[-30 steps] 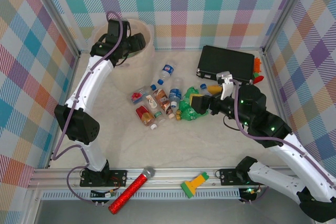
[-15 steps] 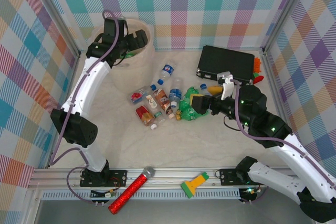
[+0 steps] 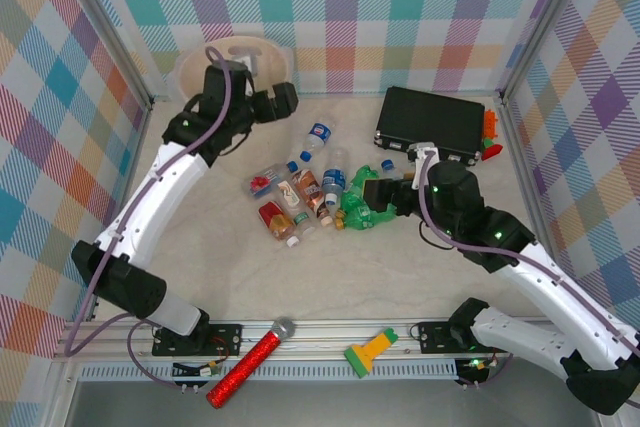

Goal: Put the plastic bottles in the bin

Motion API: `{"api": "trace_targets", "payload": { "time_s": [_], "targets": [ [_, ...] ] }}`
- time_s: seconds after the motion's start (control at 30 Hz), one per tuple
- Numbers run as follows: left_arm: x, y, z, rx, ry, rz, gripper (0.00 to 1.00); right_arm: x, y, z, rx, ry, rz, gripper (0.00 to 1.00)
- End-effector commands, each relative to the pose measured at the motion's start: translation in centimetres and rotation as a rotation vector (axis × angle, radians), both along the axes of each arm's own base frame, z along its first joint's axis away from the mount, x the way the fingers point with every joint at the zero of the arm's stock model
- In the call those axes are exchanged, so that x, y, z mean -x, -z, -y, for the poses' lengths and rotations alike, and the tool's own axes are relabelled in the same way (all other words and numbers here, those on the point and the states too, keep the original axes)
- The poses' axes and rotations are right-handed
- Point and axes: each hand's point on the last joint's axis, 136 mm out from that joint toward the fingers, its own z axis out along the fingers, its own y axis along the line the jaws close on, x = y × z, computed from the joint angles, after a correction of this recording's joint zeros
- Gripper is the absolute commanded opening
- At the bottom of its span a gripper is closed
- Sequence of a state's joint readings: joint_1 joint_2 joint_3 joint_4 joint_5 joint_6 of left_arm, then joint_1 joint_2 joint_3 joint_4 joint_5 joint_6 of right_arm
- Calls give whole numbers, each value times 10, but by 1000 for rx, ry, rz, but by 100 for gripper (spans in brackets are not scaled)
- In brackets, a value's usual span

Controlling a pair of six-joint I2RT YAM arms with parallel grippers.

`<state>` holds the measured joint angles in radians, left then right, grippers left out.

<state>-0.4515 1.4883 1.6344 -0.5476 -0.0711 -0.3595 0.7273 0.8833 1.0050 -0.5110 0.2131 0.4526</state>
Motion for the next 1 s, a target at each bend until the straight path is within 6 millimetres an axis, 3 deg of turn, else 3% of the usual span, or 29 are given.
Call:
{"api": "trace_targets", "payload": {
  "time_s": [0.0,0.17,0.47,0.67,0.97],
  "targets": [
    [20,-3,15,45,33,45,100,-9,23,13,28,94,-67,99],
    [51,22,36,28,103,16,100,-29,62,29,50,161,-192,99],
    [96,59,66,27,226,-48,100,-72,114,55,102,195,-373,97],
    [110,77,72,15,256,-85,100,-95,158,64,196,231,-475,97],
    [124,79,68,27,277,-83,99,-120,207,74,270,266,-586,91]
  ]
}}
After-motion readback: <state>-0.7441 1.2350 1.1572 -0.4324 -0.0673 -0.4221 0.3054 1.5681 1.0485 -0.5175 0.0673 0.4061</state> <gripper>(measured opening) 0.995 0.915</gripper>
